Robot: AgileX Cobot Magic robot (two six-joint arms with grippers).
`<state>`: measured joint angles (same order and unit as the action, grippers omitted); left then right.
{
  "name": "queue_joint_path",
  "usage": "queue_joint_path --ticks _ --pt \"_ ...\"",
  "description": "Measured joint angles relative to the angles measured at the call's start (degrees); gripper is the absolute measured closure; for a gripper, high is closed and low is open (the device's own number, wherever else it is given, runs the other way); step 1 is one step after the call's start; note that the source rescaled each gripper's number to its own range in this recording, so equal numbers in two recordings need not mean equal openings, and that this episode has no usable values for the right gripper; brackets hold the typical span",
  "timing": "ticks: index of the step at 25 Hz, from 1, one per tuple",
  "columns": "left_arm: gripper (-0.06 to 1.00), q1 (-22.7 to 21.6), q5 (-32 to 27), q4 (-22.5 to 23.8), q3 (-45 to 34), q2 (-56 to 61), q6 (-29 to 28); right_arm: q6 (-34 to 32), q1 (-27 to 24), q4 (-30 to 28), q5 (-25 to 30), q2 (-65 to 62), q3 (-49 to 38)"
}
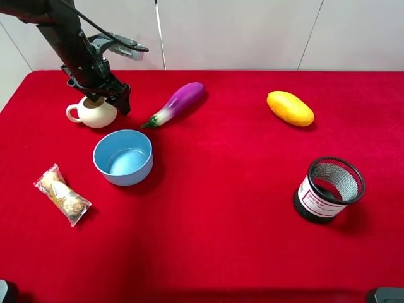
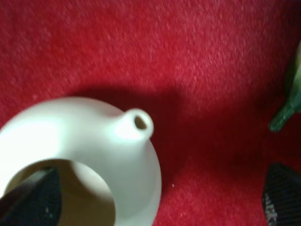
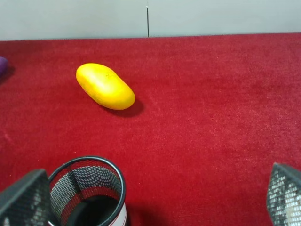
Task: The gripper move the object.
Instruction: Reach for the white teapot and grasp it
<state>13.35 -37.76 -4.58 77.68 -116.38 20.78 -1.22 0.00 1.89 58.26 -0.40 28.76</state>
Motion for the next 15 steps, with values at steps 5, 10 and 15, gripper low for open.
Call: queue_joint_path --ticks 5,10,15 --pt "0.14 0.00 0.35 0.00 0.00 -1.21 0.00 0.00 0.00 0.00 0.00 0.00 0.00" --pt "0.15 0.00 0.24 0.00 0.00 -3.24 0.02 0.00 0.00 0.00 0.00 0.00 0.00" --pt "0.15 0.00 0.24 -0.04 0.00 -4.76 0.02 0.00 0.00 0.00 0.00 0.00 0.00"
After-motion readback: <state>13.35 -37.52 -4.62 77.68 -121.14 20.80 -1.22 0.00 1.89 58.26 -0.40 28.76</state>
